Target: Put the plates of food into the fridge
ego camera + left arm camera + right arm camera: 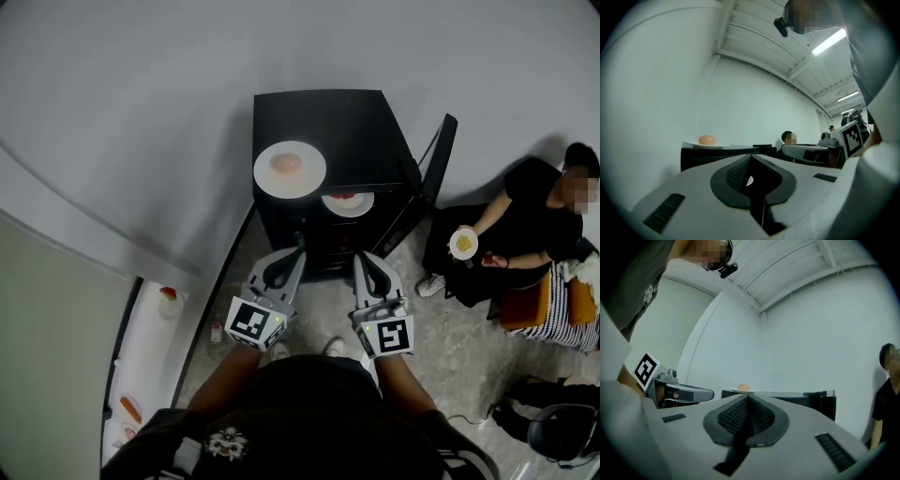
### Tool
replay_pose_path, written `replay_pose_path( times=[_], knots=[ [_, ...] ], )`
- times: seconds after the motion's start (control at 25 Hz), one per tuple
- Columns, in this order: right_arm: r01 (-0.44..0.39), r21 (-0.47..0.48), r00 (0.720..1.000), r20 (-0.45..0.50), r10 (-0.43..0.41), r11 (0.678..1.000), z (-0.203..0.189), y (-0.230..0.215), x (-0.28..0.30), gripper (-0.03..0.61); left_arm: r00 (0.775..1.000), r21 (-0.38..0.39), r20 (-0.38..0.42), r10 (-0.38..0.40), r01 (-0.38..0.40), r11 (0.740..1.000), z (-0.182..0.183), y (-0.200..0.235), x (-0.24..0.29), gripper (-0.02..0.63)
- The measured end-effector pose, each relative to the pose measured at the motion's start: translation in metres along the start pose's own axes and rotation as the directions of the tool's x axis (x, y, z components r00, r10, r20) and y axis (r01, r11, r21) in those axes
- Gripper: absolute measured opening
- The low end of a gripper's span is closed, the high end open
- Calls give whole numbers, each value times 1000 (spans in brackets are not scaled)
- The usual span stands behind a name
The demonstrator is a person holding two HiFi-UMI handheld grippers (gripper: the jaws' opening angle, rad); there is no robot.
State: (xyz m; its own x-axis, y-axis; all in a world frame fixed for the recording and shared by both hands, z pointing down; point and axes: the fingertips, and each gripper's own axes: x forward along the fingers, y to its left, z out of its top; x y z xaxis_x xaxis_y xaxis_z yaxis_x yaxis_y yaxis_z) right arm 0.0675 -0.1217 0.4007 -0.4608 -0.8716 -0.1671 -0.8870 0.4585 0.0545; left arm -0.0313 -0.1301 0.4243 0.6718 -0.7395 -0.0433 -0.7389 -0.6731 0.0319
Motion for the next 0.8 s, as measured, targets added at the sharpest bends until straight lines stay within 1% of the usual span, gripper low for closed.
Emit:
replay_pose_path(
  times=[0.12,0.28,0.36,0.44,0.52,0.6,0.68,0.76,0.8],
  knots=[
    [0,4,1000,-3,0,1000,0,-1,-1,24,1000,-26,24,14,-14,1000,3,3,-2,21],
    [6,9,1000,-3,-6,1000,-2,-2,-3,25,999,-28,38,33,-32,999,8,8,1,21],
    [6,14,1000,-7,-6,1000,-3,-2,-3,25,998,-51,49,41,-39,998,12,12,4,22],
    [2,21,1000,-10,-2,1000,-5,-2,-3,25,996,-120,68,57,-49,992,17,19,8,23],
    [-5,25,1000,-10,5,1000,-5,-1,-2,25,994,-219,85,64,-44,975,20,26,14,23],
    [-10,27,1000,-8,10,1000,-5,-1,-2,25,992,-326,106,62,-24,945,22,31,19,23],
    [-14,27,1000,-9,14,1000,-5,-1,-3,25,988,-441,132,76,-10,898,25,40,21,23],
    [-14,30,1000,-8,14,999,-6,-2,-2,25,983,-560,153,100,3,829,25,50,24,33],
    [-14,32,1000,-7,14,999,-6,-2,-2,25,981,-615,160,110,12,789,25,54,26,72]
  ],
)
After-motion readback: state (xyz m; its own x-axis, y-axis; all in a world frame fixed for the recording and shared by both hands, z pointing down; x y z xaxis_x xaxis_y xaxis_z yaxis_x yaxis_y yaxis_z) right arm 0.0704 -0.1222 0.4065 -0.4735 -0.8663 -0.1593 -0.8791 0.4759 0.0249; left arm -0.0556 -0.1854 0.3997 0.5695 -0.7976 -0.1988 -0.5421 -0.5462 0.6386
